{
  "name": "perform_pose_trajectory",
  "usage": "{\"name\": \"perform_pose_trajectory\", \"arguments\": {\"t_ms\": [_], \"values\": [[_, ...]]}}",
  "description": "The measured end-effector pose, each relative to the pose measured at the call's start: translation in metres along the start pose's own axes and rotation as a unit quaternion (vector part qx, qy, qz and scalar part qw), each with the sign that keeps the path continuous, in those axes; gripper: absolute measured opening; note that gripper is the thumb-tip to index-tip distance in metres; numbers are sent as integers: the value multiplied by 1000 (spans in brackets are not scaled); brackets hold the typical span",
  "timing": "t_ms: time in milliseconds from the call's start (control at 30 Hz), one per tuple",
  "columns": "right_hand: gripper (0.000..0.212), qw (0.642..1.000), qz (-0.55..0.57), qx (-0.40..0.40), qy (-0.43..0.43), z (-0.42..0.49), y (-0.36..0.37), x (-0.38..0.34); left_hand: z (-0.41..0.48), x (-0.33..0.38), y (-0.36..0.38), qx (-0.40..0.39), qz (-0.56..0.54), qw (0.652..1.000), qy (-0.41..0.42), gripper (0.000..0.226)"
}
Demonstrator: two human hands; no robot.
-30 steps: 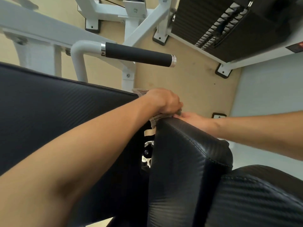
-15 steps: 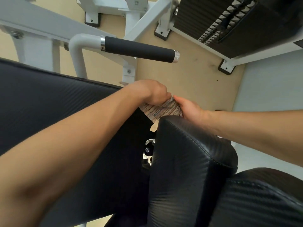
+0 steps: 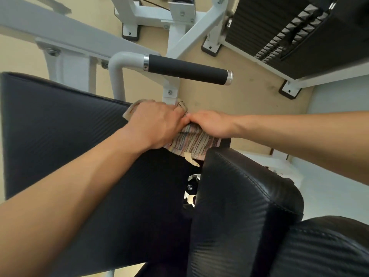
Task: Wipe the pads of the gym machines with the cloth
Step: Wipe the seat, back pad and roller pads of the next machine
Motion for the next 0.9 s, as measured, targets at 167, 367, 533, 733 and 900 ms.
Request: {"name": "perform_pose_trajectory", "arguments": {"t_ms": [167, 367, 533, 733, 900], "values": [[41, 989, -69, -51, -124, 22, 27, -90, -66, -76, -19, 92, -14, 986, -137, 44], [29, 964, -228, 28, -137, 39, 49, -151, -90, -123, -27, 120, -38, 972, -200, 30], [33, 938, -294, 78, -165, 23, 53, -163, -101, -138, -27, 151, -47, 969, -189, 32], [26, 921, -288, 129, -227, 15, 62, -196, -113, -179, -42, 157, -41, 949, -269, 27], [38, 949, -218, 59, -222, 61, 72, -231, -129, -228, -49, 101, 37, 928, -357, 41]]}}
Point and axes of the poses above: each hand's wrist, its own z-axis towards the middle knuckle, its own y-axis out of the palm, x = y × z, the point moved 7 cm from there along z, towards the middle knuckle, and after that the axes turned 3 degrees about z, right-handed, at the moved point
